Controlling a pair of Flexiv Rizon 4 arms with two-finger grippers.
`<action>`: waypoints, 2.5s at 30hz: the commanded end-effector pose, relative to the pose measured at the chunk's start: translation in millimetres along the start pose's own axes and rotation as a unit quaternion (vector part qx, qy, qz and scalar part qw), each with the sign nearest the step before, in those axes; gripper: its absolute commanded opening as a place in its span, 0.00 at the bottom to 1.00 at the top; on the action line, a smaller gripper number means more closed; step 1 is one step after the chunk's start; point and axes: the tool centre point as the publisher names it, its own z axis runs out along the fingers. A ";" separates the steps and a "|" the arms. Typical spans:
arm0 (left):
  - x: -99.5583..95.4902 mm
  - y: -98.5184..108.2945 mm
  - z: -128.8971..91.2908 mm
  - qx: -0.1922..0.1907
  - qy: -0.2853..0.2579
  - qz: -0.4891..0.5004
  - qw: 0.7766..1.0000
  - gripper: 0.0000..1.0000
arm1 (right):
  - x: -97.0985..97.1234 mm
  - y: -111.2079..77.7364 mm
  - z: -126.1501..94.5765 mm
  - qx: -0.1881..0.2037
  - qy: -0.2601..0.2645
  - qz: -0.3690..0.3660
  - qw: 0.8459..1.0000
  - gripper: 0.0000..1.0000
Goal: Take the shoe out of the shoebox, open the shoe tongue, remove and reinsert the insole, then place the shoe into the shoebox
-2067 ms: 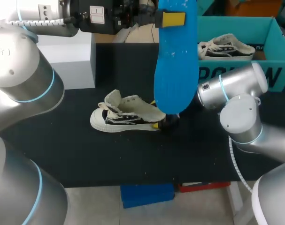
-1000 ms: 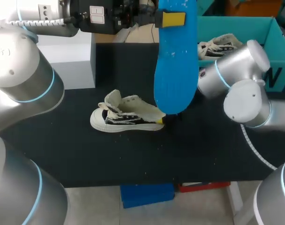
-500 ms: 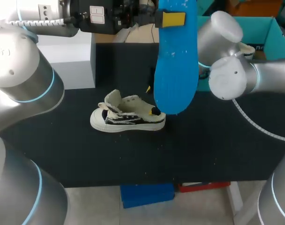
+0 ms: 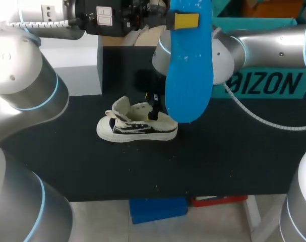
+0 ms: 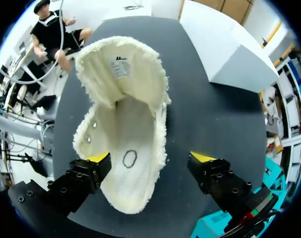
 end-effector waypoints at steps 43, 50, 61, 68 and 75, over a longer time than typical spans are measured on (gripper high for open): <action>0.7 0.2 0.4 -0.001 -0.002 -0.001 1.000 0.00 | -4.5 -0.2 38.1 0.125 0.022 0.022 0.992 0.00; 0.7 0.2 0.4 -0.001 -0.002 -0.001 1.000 0.00 | -4.5 -0.2 38.1 0.125 0.022 0.022 0.992 0.00; 0.7 0.2 0.4 -0.001 -0.002 -0.001 1.000 0.00 | -2.8 -8.6 -7.1 0.131 -0.027 0.047 0.990 0.00; 0.7 0.2 0.4 -0.001 -0.002 -0.001 1.000 0.00 | -10.5 -24.6 -69.1 0.205 -0.034 0.191 0.959 0.00; 0.7 0.2 0.4 -0.001 -0.002 -0.001 1.000 0.00 | -7.5 -26.4 -86.1 0.212 -0.048 0.353 0.910 0.00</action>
